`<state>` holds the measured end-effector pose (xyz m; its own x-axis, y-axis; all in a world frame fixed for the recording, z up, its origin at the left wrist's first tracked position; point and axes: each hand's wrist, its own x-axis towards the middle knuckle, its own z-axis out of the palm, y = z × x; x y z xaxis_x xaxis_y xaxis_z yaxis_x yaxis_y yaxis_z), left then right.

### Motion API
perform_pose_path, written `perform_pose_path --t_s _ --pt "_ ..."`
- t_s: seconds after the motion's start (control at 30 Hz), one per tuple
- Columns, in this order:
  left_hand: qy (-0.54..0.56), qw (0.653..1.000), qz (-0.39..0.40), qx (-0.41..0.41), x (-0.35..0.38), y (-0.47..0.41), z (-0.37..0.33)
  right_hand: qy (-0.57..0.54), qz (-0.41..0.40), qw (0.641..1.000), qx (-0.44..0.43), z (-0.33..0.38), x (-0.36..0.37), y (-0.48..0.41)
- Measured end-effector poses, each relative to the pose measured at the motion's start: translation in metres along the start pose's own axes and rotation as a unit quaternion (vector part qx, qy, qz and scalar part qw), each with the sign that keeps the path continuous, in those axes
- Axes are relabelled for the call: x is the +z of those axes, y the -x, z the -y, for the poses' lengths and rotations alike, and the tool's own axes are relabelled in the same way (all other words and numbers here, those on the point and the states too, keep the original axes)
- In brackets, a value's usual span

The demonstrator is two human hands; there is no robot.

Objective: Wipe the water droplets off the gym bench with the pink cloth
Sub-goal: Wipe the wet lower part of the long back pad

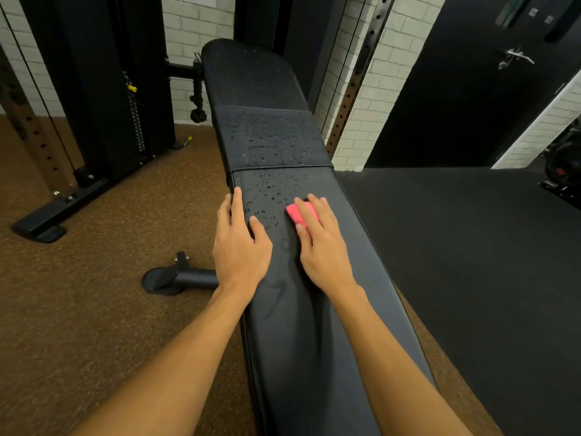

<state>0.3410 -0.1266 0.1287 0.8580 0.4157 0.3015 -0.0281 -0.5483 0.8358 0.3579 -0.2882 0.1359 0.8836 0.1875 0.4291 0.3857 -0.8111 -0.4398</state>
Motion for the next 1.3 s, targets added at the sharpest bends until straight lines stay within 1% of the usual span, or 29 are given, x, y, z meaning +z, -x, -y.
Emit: perform_pose_path --t_s 0.07,0.1,0.2,0.27,0.3,0.37,0.43,0.5,0.57,0.63,0.7,0.77,0.9,0.97,1.03,1.13,1.17,1.23,1.3 --pt "0.001 1.000 0.000 0.000 0.000 0.000 -0.001 0.005 0.003 1.000 -0.011 -0.009 -0.007 0.009" --pt "0.001 1.000 0.000 -0.001 0.000 0.000 -0.001 0.010 -0.007 1.000 0.003 -0.014 -0.008 0.006" --pt "0.001 1.000 -0.001 -0.001 0.000 0.000 -0.001 0.001 -0.040 0.996 0.082 -0.017 -0.004 -0.023" --pt "0.003 1.000 -0.004 0.000 -0.001 0.000 -0.001 -0.008 -0.040 0.994 0.103 -0.007 0.001 -0.044" --pt "0.004 1.000 -0.006 0.000 -0.001 0.000 -0.002 -0.008 -0.037 0.995 0.095 -0.001 0.004 -0.050" --pt "0.003 1.000 -0.010 0.001 -0.001 -0.001 -0.001 -0.006 -0.025 0.998 0.049 0.008 0.009 -0.050" --pt "0.002 1.000 -0.011 -0.002 -0.001 -0.001 -0.001 -0.004 -0.004 1.000 -0.005 0.009 0.006 -0.034" --pt "0.005 1.000 -0.009 -0.003 0.000 -0.001 -0.001 0.010 0.005 0.999 -0.034 -0.001 0.000 -0.015" --pt "0.008 1.000 -0.011 -0.003 0.000 -0.001 -0.001 0.020 -0.016 1.000 -0.007 -0.014 -0.005 -0.008" --pt "0.008 1.000 -0.011 -0.003 0.000 -0.001 -0.002 0.017 -0.046 0.997 0.060 -0.016 -0.003 -0.018" --pt "0.007 1.000 -0.009 -0.002 0.000 0.000 -0.001 0.004 -0.056 0.994 0.096 -0.006 0.004 -0.036" --pt "0.008 1.000 -0.010 -0.001 -0.001 -0.001 0.000 -0.004 -0.051 0.996 0.080 0.008 0.012 -0.048" --pt "0.007 1.000 -0.013 -0.001 -0.001 0.000 0.000 -0.006 0.000 1.000 -0.029 0.020 0.013 -0.027" --pt "0.008 1.000 -0.012 -0.004 -0.001 0.000 0.000 -0.004 0.015 0.998 -0.060 0.010 0.006 -0.009" --pt "0.009 1.000 -0.013 -0.003 -0.001 0.000 0.000 0.000 0.000 0.999 -0.038 -0.002 0.000 -0.003" --pt "0.011 1.000 -0.013 -0.004 -0.001 -0.001 -0.001 -0.006 -0.036 0.998 0.059 -0.001 0.003 -0.024" --pt "0.010 1.000 -0.014 -0.004 -0.001 -0.001 -0.001 -0.009 -0.038 0.997 0.073 0.005 0.007 -0.032" --pt "0.012 1.000 -0.016 -0.002 -0.002 -0.001 0.000 -0.012 -0.030 0.998 0.056 0.018 0.014 -0.042" --pt "0.012 1.000 -0.016 -0.002 -0.001 -0.002 0.001 -0.015 -0.014 1.000 0.003 0.026 0.017 -0.033"
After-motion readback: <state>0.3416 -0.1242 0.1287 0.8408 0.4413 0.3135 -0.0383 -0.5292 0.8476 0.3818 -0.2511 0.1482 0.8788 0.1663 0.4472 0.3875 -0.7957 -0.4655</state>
